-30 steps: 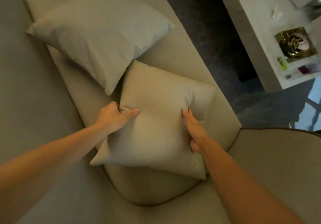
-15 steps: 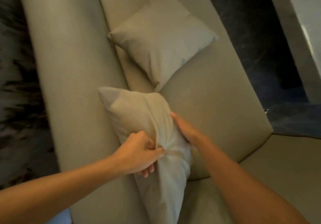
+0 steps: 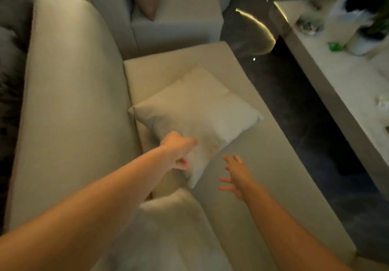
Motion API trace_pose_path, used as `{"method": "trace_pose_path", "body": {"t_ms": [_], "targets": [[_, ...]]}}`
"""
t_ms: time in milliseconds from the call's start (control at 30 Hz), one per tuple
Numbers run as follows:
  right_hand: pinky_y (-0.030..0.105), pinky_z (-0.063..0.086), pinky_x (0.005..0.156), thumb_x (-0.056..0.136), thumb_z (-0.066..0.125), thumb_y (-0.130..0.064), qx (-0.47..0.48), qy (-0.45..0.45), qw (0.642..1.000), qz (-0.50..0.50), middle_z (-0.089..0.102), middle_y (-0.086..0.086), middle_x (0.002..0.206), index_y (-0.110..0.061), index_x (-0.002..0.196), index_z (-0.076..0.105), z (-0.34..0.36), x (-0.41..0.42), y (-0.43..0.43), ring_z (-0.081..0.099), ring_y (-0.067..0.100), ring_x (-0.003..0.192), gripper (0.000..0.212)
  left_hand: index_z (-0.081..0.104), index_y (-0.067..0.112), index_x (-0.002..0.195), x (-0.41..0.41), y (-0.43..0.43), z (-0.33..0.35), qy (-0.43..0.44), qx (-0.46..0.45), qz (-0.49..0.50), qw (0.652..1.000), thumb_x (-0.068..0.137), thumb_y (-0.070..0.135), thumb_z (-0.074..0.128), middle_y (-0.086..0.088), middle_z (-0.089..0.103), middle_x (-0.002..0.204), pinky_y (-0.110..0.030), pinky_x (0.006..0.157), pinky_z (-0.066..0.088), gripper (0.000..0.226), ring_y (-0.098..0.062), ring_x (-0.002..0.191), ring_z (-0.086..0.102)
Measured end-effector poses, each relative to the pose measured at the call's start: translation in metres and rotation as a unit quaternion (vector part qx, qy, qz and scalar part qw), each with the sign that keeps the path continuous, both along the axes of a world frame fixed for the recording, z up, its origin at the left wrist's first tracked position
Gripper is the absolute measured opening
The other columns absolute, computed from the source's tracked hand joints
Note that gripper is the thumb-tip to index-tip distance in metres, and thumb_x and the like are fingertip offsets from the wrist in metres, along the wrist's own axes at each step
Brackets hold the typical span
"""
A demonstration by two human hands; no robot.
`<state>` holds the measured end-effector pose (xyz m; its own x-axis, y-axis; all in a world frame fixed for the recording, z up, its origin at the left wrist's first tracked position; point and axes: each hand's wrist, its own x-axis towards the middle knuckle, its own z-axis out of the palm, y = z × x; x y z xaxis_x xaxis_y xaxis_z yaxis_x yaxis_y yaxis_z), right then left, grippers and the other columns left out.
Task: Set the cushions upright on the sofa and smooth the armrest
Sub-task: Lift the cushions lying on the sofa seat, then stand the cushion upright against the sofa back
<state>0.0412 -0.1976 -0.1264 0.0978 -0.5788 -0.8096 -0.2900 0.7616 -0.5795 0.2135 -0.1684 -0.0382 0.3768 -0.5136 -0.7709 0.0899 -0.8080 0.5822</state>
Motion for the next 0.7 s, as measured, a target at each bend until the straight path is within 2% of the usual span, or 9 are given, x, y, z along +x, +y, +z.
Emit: {"method": "trace_pose_path", "body": {"t_ms": [67,167,233,333,400,467,533,600,700], "targets": [[0.06,0.052,0.083,0.093,0.056,-0.041,-0.012,-0.028,0.998,-0.047,0.031,0.007,0.156,-0.042,0.15,0.006,-0.021,0.025,-0.029,0.048,0.046,0.118,0.076,0.056,0.001,0.085,0.025,-0.025,-0.041,-0.027,0.026,0.034,0.999,0.09,0.025,0.062,-0.017,0.059,0.084,-0.044,0.084,0.054,0.025,-0.031,0.073,0.06],[0.057,0.055,0.071,0.088,0.063,-0.047,-0.038,-0.066,0.995,-0.065,0.027,-0.003,0.157,-0.057,0.143,-0.005,-0.061,0.058,-0.048,0.045,0.036,0.117,0.088,0.049,-0.003,0.126,0.047,-0.041,-0.104,-0.013,0.058,0.126,0.99,0.086,0.052,0.06,-0.028,0.059,0.122,-0.055,0.087,0.052,0.069,-0.044,0.102,0.063],[0.062,0.053,0.084,0.087,0.061,-0.052,-0.052,-0.077,0.994,-0.063,0.026,-0.004,0.157,-0.063,0.138,-0.01,-0.085,0.071,-0.05,0.045,0.032,0.116,0.089,0.037,0.003,0.137,0.05,-0.04,-0.133,0.025,0.049,0.167,0.984,0.079,0.064,0.06,-0.025,0.053,0.131,-0.058,0.079,0.051,0.087,-0.048,0.106,0.058],[0.062,0.041,0.105,0.086,0.061,-0.054,-0.093,-0.059,0.991,-0.082,0.026,-0.002,0.158,-0.063,0.139,-0.008,-0.106,0.079,-0.042,0.042,0.031,0.129,0.088,0.044,0.009,0.117,0.053,-0.034,-0.158,0.036,-0.015,0.199,0.979,0.075,0.057,0.07,-0.017,0.055,0.123,-0.052,0.073,0.054,0.069,-0.041,0.103,0.055],[0.058,0.04,0.107,0.086,0.063,-0.051,-0.091,-0.063,0.987,-0.115,0.029,-0.003,0.157,-0.061,0.141,-0.004,-0.102,0.085,-0.036,0.042,0.031,0.13,0.088,0.048,0.011,0.107,0.06,-0.031,-0.156,-0.048,-0.031,0.179,0.982,0.079,0.05,0.07,-0.019,0.056,0.121,-0.05,0.08,0.054,0.053,-0.041,0.106,0.055],[0.057,0.046,0.101,0.086,0.065,-0.048,-0.062,-0.08,0.985,-0.138,0.034,-0.003,0.151,-0.059,0.143,0.002,-0.082,0.094,-0.035,0.046,0.033,0.122,0.086,0.055,0.008,0.112,0.07,-0.034,-0.135,-0.184,-0.036,0.13,0.974,0.086,0.043,0.064,-0.023,0.059,0.122,-0.044,0.089,0.049,0.045,-0.043,0.113,0.055],[0.055,0.05,0.09,0.088,0.066,-0.043,-0.017,-0.105,0.983,-0.151,0.039,0.001,0.143,-0.052,0.146,0.012,-0.056,0.109,-0.042,0.049,0.034,0.11,0.08,0.06,0.005,0.107,0.087,-0.042,-0.098,-0.295,-0.064,0.065,0.951,0.091,0.037,0.056,-0.025,0.062,0.118,-0.039,0.082,0.044,0.036,-0.043,0.11,0.057],[0.057,0.052,0.089,0.09,0.064,-0.041,0.045,-0.13,0.98,-0.142,0.05,0.009,0.137,-0.031,0.145,0.033,-0.029,0.13,-0.05,0.055,0.035,0.106,0.064,0.062,0.005,0.097,0.107,-0.052,-0.05,-0.383,-0.101,-0.002,0.918,0.091,0.032,0.054,-0.027,0.065,0.109,-0.038,0.076,0.043,0.029,-0.045,0.102,0.06],[0.049,0.054,0.093,0.088,0.065,-0.043,0.17,-0.202,0.962,-0.067,0.068,0.012,0.117,-0.011,0.126,0.062,0.023,0.178,-0.041,0.064,0.031,0.103,0.05,0.063,0.007,0.098,0.137,-0.053,0.022,-0.472,-0.133,-0.031,0.871,0.089,0.03,0.054,-0.027,0.065,0.108,-0.043,0.082,0.05,0.026,-0.047,0.101,0.061]]}}
